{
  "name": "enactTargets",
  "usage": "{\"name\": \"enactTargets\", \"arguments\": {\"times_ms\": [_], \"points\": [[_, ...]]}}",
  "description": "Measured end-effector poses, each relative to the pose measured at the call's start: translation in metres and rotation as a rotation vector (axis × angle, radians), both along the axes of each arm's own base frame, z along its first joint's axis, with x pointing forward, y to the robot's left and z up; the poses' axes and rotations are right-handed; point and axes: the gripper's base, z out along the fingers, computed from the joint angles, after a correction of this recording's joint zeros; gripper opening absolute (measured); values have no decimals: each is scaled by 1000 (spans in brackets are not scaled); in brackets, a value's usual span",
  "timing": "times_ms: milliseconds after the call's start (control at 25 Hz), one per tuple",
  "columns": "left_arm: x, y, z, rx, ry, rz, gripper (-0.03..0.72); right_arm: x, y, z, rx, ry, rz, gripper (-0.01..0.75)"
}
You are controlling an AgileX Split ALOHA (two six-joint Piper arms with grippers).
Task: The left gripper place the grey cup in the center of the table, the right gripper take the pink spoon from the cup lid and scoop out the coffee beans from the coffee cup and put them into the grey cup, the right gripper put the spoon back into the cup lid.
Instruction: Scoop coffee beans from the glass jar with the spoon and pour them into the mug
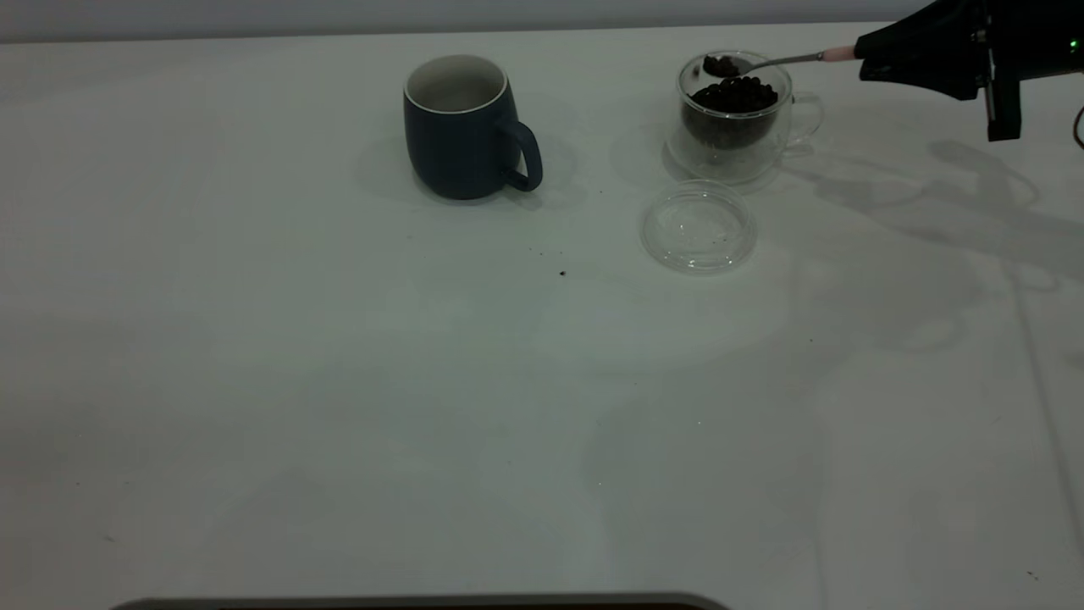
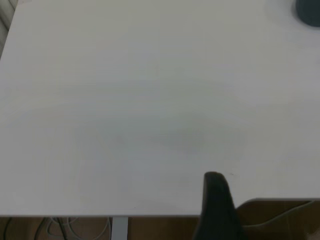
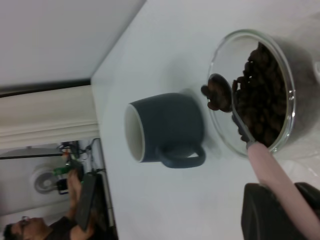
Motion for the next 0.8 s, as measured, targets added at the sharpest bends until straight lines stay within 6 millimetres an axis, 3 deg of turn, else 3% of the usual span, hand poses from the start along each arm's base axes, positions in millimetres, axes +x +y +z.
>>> {"name": "enactTargets", "arguments": {"times_ms": [560, 800], "points": [[0, 0, 0, 0, 0, 0, 567, -1, 1, 7, 83, -18, 14, 105], [0, 0, 0, 0, 0, 0, 567, 4, 38, 10, 119, -27, 47, 105]]}}
